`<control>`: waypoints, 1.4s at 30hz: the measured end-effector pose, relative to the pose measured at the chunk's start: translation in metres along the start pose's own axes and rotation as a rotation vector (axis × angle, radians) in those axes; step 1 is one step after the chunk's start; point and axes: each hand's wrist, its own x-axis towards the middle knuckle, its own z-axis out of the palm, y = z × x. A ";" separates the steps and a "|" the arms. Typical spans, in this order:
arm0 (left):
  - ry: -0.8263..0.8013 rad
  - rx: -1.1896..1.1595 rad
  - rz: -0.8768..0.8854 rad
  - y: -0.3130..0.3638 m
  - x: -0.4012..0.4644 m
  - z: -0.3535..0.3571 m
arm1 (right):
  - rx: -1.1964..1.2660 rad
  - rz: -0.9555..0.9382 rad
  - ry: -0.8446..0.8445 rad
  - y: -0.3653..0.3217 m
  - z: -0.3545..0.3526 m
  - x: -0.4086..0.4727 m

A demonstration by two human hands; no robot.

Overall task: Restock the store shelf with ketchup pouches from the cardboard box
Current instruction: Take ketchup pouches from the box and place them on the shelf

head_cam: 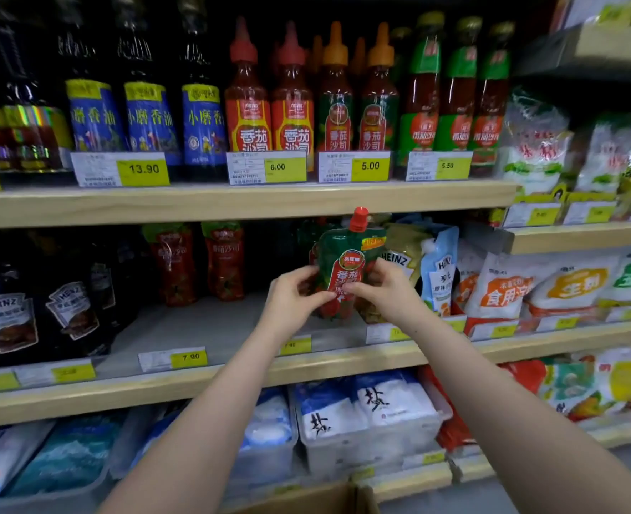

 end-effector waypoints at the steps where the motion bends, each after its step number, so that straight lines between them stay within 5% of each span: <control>1: 0.009 0.013 -0.014 -0.004 0.002 0.001 | 0.000 0.007 0.000 0.006 0.003 0.004; 9: -0.052 0.121 -0.170 -0.041 0.005 0.019 | -0.052 0.106 0.005 0.045 0.016 0.013; 24: -0.169 0.173 -0.166 -0.044 0.006 0.017 | -0.172 0.144 0.058 0.049 0.024 0.007; 31: 0.130 0.000 -0.050 -0.032 -0.054 -0.009 | -0.246 0.080 0.065 0.040 -0.004 -0.038; 42: -0.253 0.177 -0.244 -0.137 -0.224 0.012 | -0.405 0.275 -0.141 0.140 0.027 -0.191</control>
